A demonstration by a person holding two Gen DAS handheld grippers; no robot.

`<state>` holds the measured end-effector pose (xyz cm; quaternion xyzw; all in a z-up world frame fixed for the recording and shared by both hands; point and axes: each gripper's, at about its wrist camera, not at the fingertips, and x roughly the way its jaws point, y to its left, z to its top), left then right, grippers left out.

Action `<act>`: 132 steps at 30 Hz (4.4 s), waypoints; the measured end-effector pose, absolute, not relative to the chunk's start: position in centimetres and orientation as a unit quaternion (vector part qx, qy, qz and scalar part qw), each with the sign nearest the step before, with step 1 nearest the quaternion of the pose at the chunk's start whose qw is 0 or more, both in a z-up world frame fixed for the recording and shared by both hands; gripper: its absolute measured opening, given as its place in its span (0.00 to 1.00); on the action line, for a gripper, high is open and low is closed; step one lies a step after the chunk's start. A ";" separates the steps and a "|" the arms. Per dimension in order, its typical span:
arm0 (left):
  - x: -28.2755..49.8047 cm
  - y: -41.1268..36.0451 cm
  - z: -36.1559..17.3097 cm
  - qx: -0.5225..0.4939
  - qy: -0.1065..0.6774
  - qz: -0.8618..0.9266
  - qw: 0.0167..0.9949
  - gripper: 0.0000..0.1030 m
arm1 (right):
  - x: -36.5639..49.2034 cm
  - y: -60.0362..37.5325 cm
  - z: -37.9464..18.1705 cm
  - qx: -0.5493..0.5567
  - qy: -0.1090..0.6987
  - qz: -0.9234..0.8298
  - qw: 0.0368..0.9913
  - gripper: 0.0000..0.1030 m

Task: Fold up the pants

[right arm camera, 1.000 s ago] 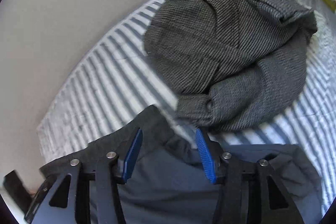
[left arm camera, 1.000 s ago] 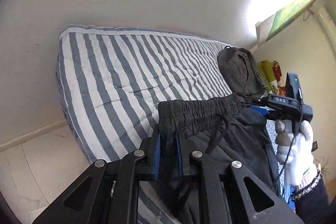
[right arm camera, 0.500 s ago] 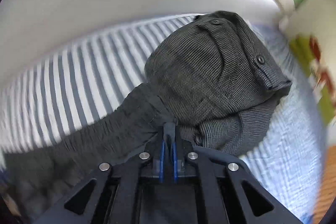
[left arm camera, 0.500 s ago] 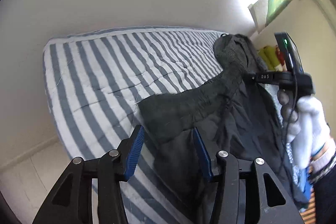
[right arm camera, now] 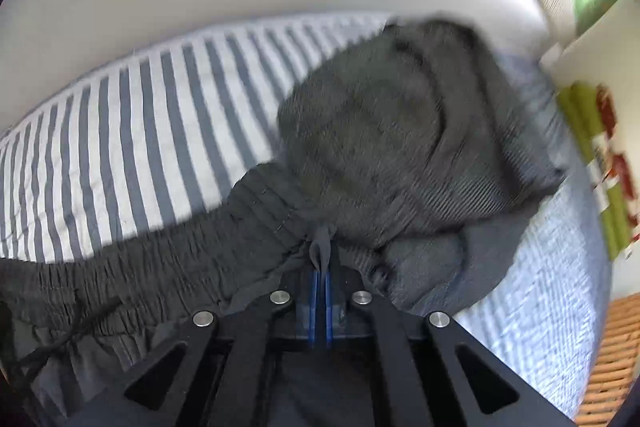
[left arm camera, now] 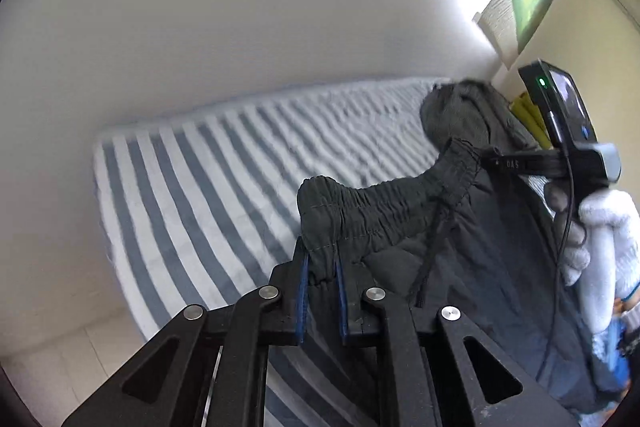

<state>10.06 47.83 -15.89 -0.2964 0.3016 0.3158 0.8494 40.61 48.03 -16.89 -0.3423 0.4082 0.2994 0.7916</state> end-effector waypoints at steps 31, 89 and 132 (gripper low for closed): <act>11.9 40.9 -9.9 -0.296 0.283 0.187 0.893 0.34 | 29.3 -4.5 -5.0 -0.105 0.454 0.092 0.880 0.22; 36.8 -8.2 -18.0 0.152 0.512 -0.225 0.815 0.20 | 32.8 -26.1 -15.8 -0.140 0.456 0.028 0.879 0.14; 27.8 24.1 -10.9 -0.042 0.510 -0.065 0.857 0.29 | 30.2 -32.8 -16.5 0.059 0.522 -0.087 0.846 0.25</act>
